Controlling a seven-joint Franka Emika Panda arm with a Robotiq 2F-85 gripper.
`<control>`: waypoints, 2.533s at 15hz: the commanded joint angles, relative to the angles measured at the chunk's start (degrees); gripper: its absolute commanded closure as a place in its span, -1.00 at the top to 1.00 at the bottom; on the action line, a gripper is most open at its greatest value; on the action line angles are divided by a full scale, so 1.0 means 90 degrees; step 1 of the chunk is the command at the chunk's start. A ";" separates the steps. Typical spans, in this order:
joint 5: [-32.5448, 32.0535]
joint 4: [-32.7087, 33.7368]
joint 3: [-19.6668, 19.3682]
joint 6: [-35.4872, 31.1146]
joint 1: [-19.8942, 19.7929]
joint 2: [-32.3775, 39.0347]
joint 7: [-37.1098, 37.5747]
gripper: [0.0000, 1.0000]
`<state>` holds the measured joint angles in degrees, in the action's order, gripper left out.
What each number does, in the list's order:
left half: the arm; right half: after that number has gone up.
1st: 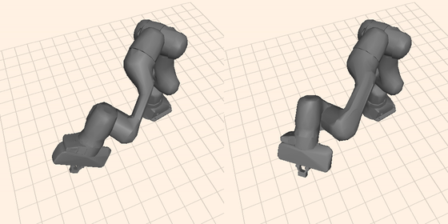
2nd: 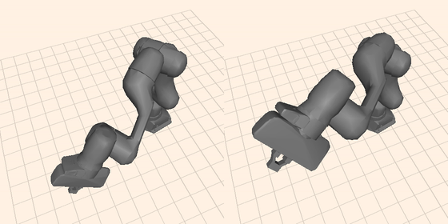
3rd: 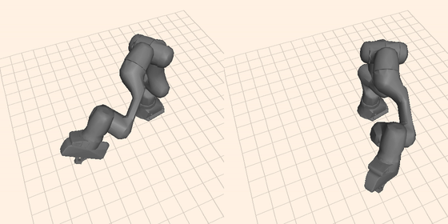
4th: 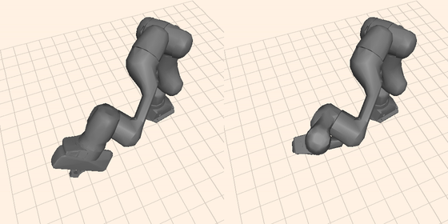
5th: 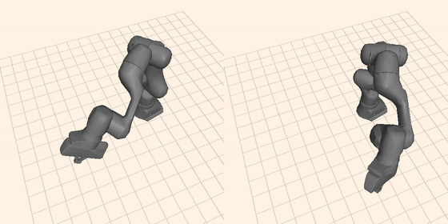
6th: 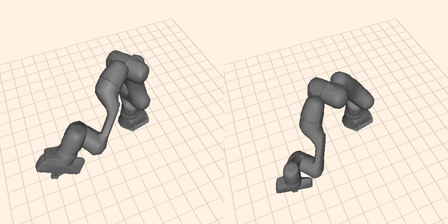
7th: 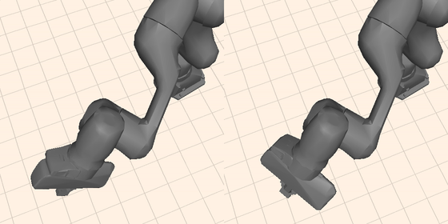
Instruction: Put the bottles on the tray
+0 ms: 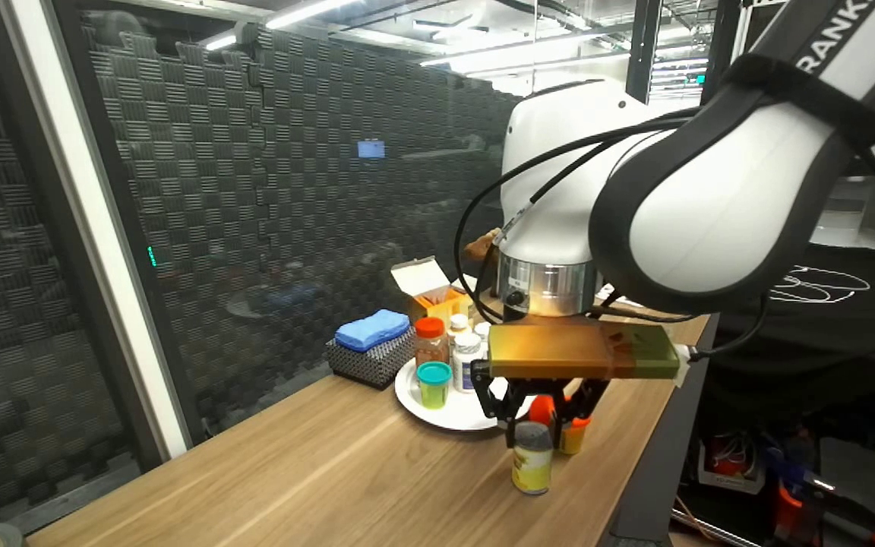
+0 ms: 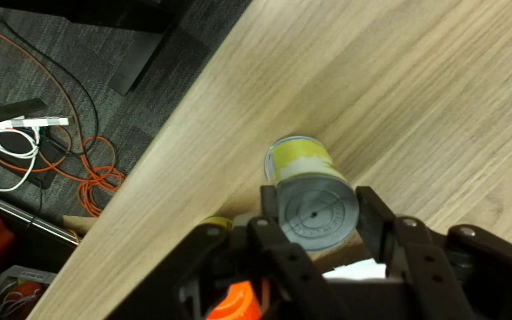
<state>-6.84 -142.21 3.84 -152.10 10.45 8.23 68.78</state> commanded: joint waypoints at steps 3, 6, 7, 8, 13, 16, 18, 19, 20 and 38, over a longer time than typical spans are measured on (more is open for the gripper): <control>-0.0289 0.0094 -0.0059 0.0002 0.0093 -0.0039 0.0320 -0.48; -0.0359 0.0214 -0.0007 0.0233 0.0182 -0.0164 0.0367 -0.50; -0.0449 0.0291 0.0002 0.0319 0.0227 -0.0207 0.0407 -0.51; -0.0549 0.0363 0.0008 0.0376 0.0269 -0.0227 0.0467 -0.50; -0.1534 0.0961 -0.0048 0.0719 0.0372 -0.0028 0.1153 -0.50; -0.1953 0.1247 -0.0099 0.0716 0.0326 0.0223 0.1466 -0.50; -0.2060 0.1362 -0.0161 0.0597 0.0311 0.0397 0.1565 -0.50; -0.2102 0.1413 -0.0207 0.0538 0.0311 0.0487 0.1617 -0.50; -0.2146 0.1463 -0.0264 0.0500 0.0325 0.0567 0.1689 -0.50; -0.2116 0.1753 -0.0739 -0.0033 0.0413 0.1187 0.1940 -0.52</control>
<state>-25.60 -127.66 -1.98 -150.48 13.21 16.95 85.03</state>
